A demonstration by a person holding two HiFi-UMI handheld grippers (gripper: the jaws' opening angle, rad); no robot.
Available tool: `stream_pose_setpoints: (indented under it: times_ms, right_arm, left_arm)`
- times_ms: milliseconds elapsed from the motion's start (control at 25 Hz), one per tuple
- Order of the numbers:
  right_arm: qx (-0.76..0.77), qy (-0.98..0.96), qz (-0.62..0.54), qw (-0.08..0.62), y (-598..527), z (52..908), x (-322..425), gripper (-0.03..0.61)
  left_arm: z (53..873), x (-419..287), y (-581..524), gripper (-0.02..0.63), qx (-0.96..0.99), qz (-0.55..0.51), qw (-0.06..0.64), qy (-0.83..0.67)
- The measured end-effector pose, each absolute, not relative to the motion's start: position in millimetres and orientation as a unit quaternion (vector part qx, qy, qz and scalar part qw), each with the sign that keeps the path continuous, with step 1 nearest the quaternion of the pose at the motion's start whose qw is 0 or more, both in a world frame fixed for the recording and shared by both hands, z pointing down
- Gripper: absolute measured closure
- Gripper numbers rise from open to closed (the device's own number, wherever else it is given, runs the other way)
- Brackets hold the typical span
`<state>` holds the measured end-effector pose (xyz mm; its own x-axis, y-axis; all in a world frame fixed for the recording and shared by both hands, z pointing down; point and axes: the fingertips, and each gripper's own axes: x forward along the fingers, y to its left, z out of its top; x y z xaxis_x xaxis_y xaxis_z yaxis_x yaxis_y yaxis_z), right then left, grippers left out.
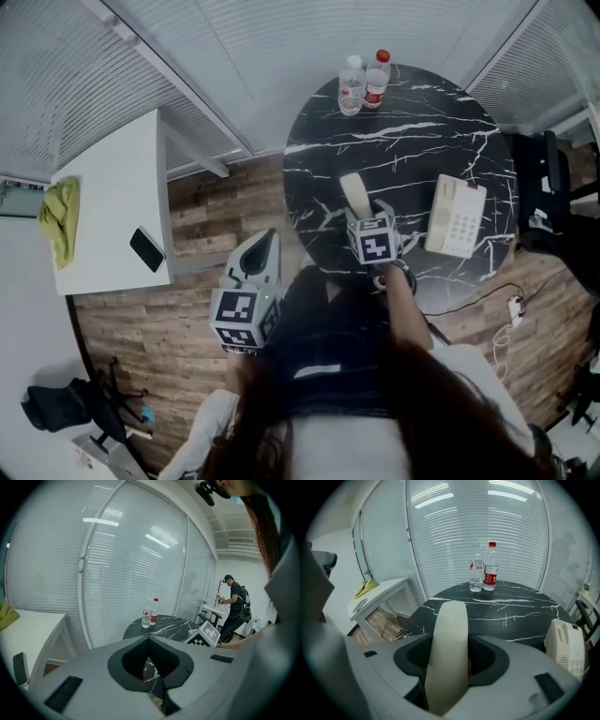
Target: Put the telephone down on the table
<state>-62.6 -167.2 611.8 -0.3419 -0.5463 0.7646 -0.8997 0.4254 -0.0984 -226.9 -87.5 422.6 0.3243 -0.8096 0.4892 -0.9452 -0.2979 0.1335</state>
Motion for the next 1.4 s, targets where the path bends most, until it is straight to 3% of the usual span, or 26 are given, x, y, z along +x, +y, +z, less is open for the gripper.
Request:
stream_pose_setpoints:
  times_ms: [1400]
  right_arm:
    - [0.440,-0.779,0.277,0.349,-168,630,-102,0.348]
  left_arm:
    - [431,-261,-96,0.614,0.780,0.174,0.212,-0.563]
